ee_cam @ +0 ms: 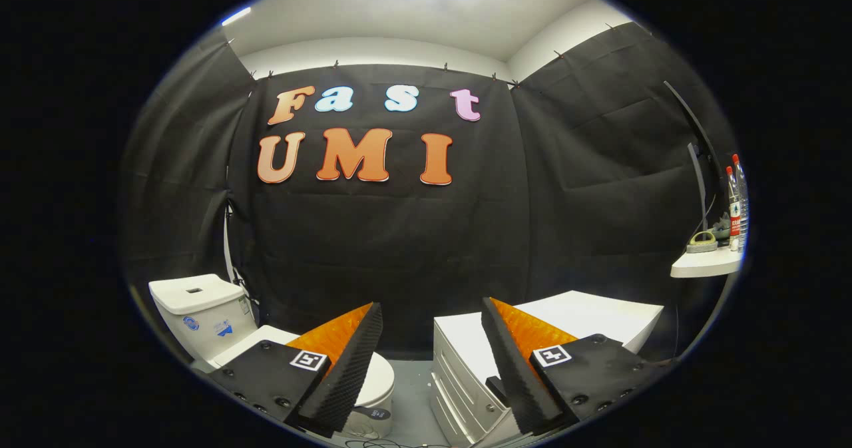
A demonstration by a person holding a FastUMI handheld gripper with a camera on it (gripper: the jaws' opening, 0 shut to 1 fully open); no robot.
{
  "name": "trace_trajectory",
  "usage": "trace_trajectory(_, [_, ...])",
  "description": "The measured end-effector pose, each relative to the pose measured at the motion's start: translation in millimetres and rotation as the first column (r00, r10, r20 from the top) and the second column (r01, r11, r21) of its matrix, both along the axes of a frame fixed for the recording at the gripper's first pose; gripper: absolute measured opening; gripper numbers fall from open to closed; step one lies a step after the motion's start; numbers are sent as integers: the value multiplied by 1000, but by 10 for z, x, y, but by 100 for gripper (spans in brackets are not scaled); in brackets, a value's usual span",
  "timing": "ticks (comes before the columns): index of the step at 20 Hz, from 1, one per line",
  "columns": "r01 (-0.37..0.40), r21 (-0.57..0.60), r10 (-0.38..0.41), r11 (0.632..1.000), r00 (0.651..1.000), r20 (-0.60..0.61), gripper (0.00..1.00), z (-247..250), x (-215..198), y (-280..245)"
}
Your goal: Open the toilet lid.
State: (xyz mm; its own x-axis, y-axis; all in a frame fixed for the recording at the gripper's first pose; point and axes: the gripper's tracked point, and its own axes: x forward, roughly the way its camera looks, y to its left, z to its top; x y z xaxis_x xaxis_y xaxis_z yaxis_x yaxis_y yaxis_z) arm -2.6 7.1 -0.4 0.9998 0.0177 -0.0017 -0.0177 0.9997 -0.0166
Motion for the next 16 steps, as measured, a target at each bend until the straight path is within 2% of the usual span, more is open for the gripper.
trace_trajectory(16, [1, -13, -1, 1000, 1000, 2, 96, 6, -5, 1])
